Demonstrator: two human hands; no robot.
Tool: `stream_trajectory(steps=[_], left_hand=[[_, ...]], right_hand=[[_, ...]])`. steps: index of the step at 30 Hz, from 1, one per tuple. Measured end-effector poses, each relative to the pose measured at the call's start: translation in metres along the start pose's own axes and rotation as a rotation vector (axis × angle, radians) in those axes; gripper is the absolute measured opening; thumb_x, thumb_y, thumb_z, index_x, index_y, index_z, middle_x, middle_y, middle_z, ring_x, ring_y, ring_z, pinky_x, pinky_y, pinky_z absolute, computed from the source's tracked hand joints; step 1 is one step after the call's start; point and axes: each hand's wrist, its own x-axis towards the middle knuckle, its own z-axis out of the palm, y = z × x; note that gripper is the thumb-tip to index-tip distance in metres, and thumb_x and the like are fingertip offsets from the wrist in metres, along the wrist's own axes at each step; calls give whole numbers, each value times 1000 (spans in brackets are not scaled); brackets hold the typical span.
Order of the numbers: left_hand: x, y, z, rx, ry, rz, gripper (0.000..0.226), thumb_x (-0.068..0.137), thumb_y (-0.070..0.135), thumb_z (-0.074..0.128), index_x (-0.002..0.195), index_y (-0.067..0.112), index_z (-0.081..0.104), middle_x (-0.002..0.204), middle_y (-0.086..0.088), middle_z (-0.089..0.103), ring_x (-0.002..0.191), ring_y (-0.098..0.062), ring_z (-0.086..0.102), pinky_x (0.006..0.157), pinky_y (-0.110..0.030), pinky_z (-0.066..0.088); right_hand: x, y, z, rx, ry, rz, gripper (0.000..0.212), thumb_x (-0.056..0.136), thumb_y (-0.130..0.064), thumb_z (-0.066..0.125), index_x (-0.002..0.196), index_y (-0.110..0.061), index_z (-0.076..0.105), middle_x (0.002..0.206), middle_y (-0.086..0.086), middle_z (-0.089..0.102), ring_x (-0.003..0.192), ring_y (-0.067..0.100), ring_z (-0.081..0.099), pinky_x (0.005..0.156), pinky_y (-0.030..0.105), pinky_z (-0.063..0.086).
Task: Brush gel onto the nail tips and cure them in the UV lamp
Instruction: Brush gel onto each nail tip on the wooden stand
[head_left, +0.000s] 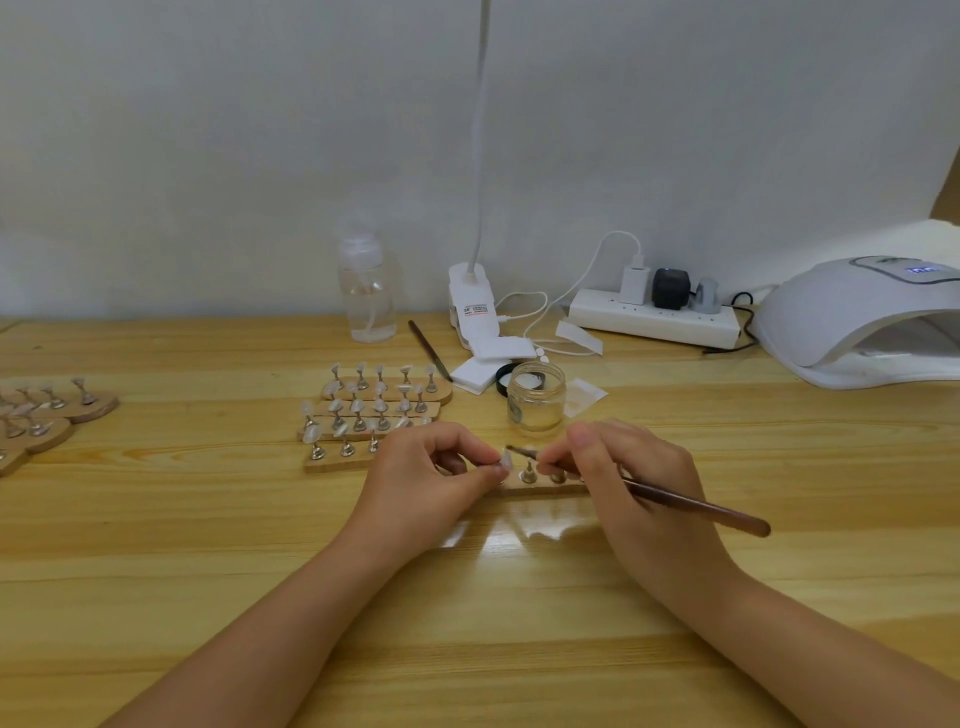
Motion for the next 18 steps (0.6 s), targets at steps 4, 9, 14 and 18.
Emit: stream_trajectory(steps=[4,9,14,18], left_hand=[[0,0,0,7,6,0,22,68,13,79,57,28,66,45,17,53,46,5,46,49,-4,34],[0,0,0,5,3,5,22,68,13,79,58,27,66,46,18,55,47,5,46,49,-4,34],[-1,0,-1,6,-9,20,18,69,13,78,60,25,67,49,21,56,49,4,47,50,-4,34],[-1,0,-1,11,-9,34,20,68,11,78,60,25,67,49,13,53,47,3,46,50,-4,34]], right_hand=[[-3,-1,0,59,14,27,45,87,-38,38,59,-19,68,57,-9,65,63,-3,59,71,27,42],[-1,-1,0,42,-1,34,39,87,-39,39,66,-25,67,61,-11,66,66,-1,61,74,27,43],[0,-2,-1,48,12,18,38,88,-38,39,67,-22,68,63,-9,66,68,2,62,71,35,48],[0,-1,1,89,-22,63,42,87,-40,40,64,-20,69,60,-10,66,62,0,61,71,30,43]])
